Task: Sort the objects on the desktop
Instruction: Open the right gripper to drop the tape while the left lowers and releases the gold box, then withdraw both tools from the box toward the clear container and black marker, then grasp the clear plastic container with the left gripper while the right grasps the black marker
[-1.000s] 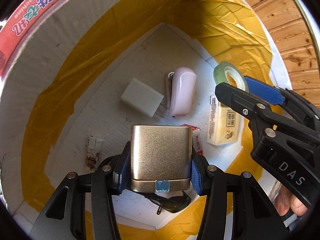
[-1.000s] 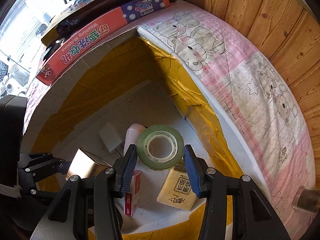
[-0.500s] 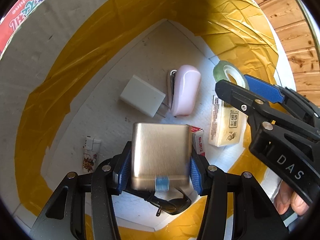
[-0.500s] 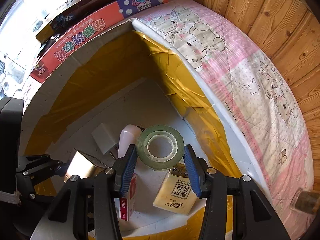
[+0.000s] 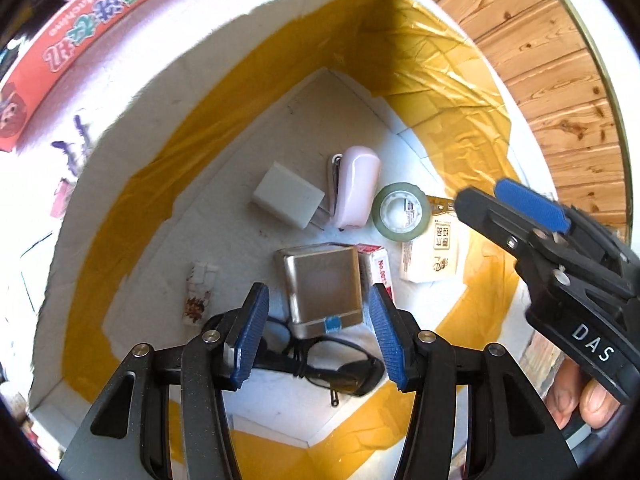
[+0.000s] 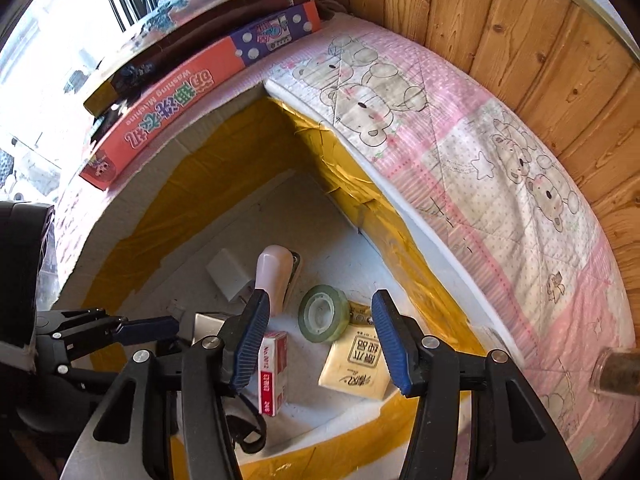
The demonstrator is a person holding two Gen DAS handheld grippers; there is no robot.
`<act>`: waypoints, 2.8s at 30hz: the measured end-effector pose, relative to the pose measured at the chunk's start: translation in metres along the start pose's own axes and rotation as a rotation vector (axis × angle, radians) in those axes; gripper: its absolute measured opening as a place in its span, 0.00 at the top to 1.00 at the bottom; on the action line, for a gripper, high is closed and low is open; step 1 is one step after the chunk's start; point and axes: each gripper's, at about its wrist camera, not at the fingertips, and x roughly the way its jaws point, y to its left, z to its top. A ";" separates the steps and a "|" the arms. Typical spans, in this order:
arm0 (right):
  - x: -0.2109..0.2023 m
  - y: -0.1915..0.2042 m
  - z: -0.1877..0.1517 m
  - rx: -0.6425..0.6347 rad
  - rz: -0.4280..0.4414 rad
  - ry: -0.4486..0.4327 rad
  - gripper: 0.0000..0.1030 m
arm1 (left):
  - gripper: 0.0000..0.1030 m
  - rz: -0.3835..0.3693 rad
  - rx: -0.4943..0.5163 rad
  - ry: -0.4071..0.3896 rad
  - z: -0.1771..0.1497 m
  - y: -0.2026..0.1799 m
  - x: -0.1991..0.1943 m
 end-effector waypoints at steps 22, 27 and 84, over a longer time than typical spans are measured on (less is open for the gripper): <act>-0.081 0.018 -0.115 0.005 0.112 -0.128 0.40 | 0.47 0.109 0.169 -0.231 -0.079 -0.053 -0.070; -0.108 0.024 -0.140 -0.035 0.145 -0.199 0.40 | 0.47 0.125 0.218 -0.302 -0.097 -0.063 -0.090; -0.028 -0.314 -0.252 0.014 -0.204 -0.158 0.46 | 0.35 0.091 0.562 0.197 -0.101 -0.399 0.191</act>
